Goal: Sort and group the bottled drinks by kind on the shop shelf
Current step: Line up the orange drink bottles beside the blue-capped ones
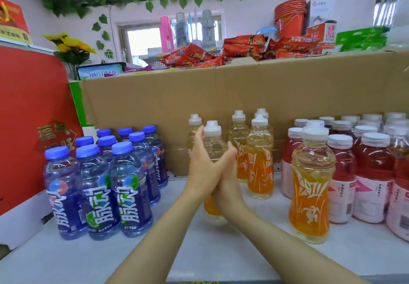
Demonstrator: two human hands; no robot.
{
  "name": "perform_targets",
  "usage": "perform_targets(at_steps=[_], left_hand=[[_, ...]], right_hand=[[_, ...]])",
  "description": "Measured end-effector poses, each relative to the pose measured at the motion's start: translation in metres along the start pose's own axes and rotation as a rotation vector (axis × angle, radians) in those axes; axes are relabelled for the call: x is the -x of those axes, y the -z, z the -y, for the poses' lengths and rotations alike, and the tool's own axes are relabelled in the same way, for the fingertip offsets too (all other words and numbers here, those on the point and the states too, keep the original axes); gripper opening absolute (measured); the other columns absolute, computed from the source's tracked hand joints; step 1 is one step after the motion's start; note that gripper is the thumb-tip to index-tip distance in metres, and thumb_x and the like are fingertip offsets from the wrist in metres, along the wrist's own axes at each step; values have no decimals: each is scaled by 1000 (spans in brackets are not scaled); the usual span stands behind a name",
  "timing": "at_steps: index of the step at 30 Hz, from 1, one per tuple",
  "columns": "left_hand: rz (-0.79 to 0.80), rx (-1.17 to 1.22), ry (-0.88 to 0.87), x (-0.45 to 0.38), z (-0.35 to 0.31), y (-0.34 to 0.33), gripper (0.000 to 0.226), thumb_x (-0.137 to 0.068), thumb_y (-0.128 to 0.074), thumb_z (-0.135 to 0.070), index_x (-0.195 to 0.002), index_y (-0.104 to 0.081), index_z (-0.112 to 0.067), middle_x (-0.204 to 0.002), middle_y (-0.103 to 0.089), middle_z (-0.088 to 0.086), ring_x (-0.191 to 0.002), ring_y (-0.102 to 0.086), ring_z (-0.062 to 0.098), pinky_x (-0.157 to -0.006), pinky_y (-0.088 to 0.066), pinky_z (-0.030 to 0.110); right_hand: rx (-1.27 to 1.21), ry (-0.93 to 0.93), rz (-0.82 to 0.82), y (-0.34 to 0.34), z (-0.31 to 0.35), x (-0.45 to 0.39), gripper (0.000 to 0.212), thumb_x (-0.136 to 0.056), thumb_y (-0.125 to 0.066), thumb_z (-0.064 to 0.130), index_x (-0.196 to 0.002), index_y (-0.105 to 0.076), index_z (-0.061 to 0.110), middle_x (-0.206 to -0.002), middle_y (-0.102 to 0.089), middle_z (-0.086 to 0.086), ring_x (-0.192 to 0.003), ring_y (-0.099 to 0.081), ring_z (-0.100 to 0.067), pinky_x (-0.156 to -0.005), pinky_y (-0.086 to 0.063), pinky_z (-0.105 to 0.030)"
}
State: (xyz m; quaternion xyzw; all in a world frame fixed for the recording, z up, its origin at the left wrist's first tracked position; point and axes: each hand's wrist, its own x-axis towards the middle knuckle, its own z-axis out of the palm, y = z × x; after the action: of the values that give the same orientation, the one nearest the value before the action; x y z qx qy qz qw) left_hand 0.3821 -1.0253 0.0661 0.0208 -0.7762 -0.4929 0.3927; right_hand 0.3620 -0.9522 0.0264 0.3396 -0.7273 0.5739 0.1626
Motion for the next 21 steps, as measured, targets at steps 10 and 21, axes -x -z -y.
perform_targets(at_steps=[10,21], left_hand=[[-54,-211,82,-41,37,34,66,-94,-67,-35,-147,-30,-23,-138,-36,1,-130,-42,19,-109,-44,52],[-2,-161,124,-44,40,34,75,-94,-67,-39,-153,-23,-24,-151,-30,1,-139,-38,23,-110,-43,53]], right_hand=[[281,-145,-345,25,-29,-14,93,-94,-61,25,-157,5,8,-165,4,-10,-152,4,-23,-119,3,-32],[279,-490,-385,34,-60,-51,84,-84,-76,29,-147,-24,8,-148,-39,-19,-136,-38,-36,-109,-38,-52]])
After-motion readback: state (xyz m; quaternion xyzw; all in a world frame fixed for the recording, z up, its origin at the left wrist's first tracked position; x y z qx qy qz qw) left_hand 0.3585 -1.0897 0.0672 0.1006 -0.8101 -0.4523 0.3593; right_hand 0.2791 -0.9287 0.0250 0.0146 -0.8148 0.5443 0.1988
